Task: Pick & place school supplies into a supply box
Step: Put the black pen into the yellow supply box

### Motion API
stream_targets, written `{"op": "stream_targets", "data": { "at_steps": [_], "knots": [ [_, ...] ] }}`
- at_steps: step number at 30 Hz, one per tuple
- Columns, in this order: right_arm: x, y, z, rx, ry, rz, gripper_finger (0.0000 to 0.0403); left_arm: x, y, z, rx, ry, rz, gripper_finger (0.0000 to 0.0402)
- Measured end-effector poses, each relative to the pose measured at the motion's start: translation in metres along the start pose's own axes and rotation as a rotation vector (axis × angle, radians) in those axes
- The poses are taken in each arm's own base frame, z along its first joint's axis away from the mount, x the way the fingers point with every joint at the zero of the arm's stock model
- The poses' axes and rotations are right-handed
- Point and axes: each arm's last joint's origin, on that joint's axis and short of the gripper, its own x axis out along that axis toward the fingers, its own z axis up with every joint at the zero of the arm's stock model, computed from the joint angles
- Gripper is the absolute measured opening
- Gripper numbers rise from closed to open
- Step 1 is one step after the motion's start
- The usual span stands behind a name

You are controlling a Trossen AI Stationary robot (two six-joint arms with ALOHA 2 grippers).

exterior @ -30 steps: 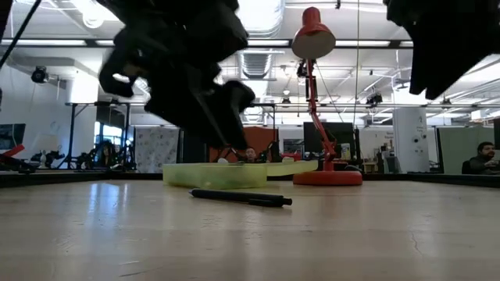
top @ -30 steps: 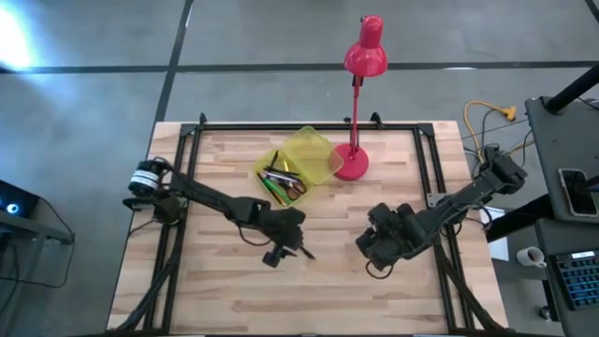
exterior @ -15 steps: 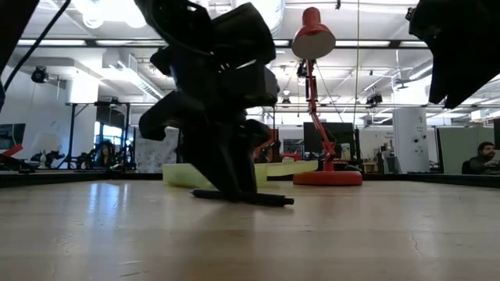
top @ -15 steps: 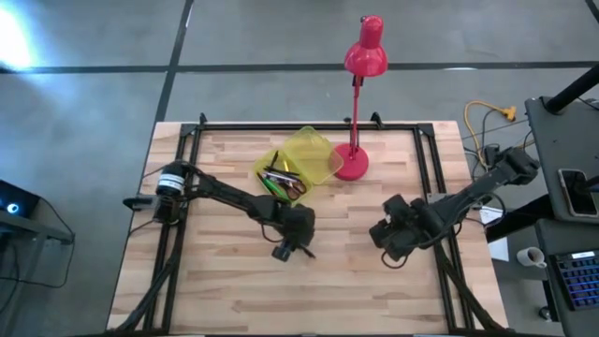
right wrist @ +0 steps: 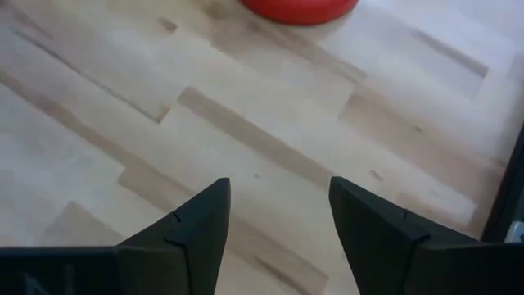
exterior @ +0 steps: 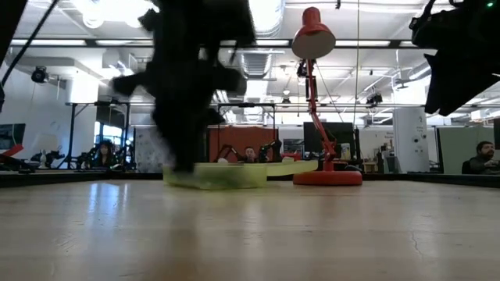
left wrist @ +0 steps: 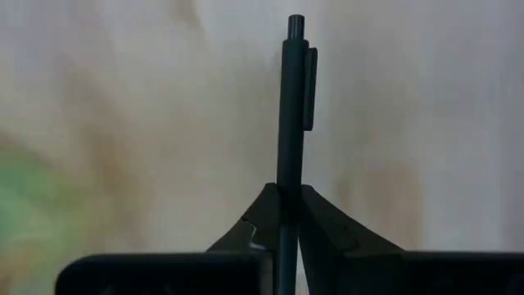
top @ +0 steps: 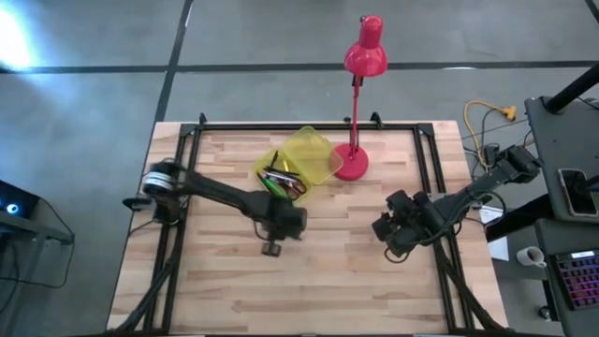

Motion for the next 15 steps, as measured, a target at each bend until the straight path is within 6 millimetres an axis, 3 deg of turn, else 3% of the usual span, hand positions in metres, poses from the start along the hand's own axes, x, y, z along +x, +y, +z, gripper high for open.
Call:
{"op": "stream_targets", "data": {
  "at_steps": [3, 6, 11, 15],
  "knots": [
    [0.002, 0.000, 0.003, 0.007, -0.048, -0.007, 0.0201, -0.059, -0.003, 0.009, -0.002, -0.156, 0.099, 0.0007],
    [0.005, -0.001, 0.008, 0.023, -0.095, -0.019, 0.0201, -0.095, 0.005, 0.005, 0.029, -0.185, 0.216, 0.0007],
    [0.009, 0.000, 0.016, 0.068, -0.138, -0.034, 0.0201, -0.111, 0.056, -0.008, 0.143, -0.123, 0.354, 0.0007],
    [0.012, 0.005, 0.021, 0.109, -0.122, 0.007, 0.0201, -0.091, 0.106, -0.026, 0.279, 0.018, 0.377, 0.0007]
  ]
}}
